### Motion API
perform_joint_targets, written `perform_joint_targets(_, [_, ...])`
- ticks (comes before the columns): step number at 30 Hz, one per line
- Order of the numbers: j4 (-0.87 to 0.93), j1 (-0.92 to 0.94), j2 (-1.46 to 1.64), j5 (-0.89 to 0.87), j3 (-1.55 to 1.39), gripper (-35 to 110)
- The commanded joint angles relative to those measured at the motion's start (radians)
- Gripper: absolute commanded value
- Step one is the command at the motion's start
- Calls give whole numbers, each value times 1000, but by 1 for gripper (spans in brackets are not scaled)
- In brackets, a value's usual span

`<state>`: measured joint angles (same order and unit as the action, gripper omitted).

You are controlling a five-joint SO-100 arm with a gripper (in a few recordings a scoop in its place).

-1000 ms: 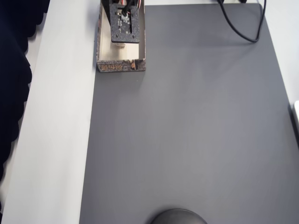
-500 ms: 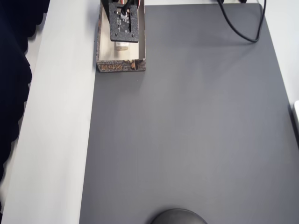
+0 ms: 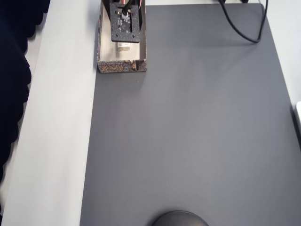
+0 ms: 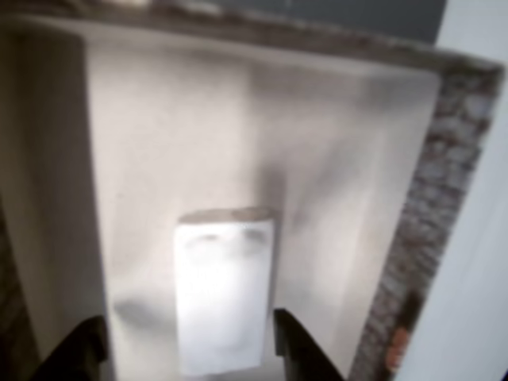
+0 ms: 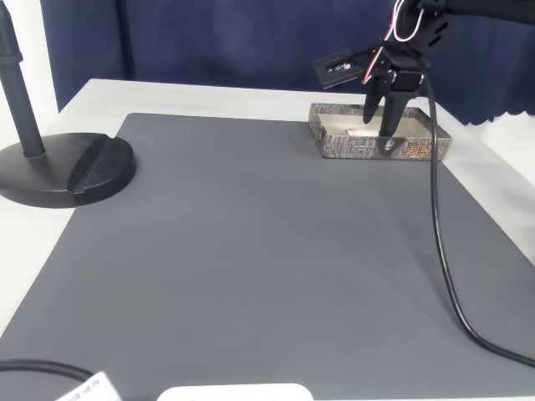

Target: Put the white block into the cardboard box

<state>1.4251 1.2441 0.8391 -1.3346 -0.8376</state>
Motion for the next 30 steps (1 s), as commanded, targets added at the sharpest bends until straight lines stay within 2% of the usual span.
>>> perform_joint_targets(1, [46,-8,104,26,63,29])
perform_joint_targets(14, [164,-17,201,149,193,28])
perform_joint_targets(30, [210,-196,466,456,-43,16])
